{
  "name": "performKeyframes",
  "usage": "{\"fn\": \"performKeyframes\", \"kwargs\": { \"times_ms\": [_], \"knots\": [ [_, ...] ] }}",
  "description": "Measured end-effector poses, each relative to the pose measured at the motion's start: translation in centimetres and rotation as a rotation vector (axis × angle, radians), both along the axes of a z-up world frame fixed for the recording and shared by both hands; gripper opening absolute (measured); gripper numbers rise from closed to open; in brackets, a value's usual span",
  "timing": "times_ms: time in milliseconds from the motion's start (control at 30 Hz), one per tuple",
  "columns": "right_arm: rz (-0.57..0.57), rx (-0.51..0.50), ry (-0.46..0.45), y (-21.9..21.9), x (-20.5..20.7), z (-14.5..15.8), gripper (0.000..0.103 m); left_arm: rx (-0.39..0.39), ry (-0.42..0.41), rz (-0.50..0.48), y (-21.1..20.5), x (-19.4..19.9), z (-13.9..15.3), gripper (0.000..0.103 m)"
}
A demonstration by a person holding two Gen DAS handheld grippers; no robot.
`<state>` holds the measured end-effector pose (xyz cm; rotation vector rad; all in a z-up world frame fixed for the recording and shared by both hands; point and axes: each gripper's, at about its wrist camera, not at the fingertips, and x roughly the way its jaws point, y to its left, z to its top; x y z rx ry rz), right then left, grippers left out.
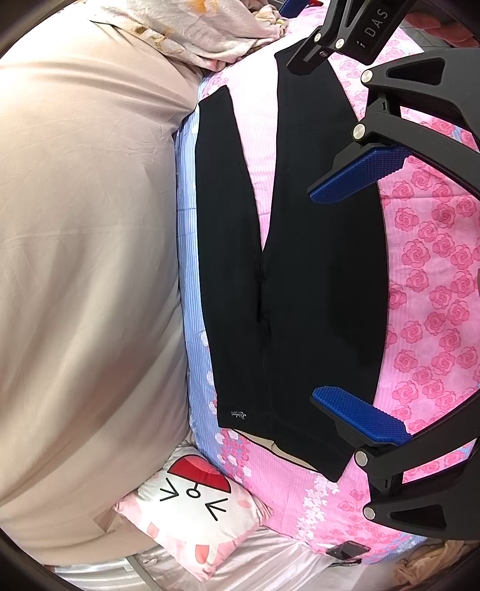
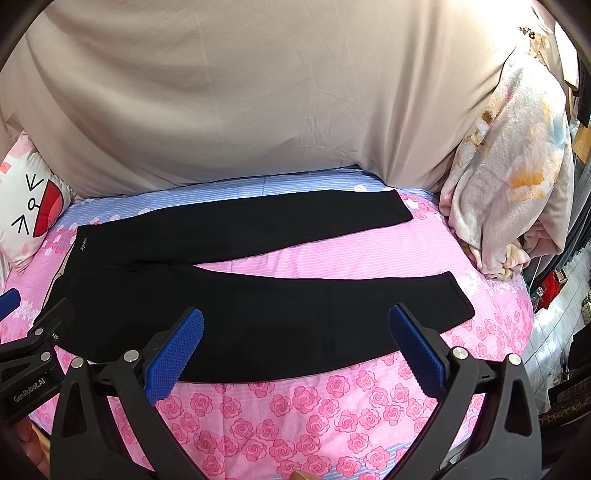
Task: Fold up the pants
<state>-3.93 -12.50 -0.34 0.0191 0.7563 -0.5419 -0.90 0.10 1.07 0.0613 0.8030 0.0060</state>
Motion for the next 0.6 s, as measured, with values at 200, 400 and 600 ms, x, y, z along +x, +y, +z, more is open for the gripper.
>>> {"fn": "performKeyframes", "kwargs": {
  "times_ms": [200, 400, 600],
  "knots": [
    [-0.007, 0.005, 0.015, -0.6, 0.5, -0.5, 0.098, 0.007, 0.013, 0.003, 0.4, 0.6, -0.4, 0.098],
    [-0.017, 0.048, 0.033, -2.5, 1.8, -1.1, 0.098, 0.018, 0.038, 0.013, 1.1, 2.6, -1.4, 0.098],
    [-0.073, 0.045, 0.051, -5.8, 4.7, -2.0, 0.098, 0.031, 0.046, -0.031, 2.1, 5.7, -2.3, 0.098]
  ]
}}
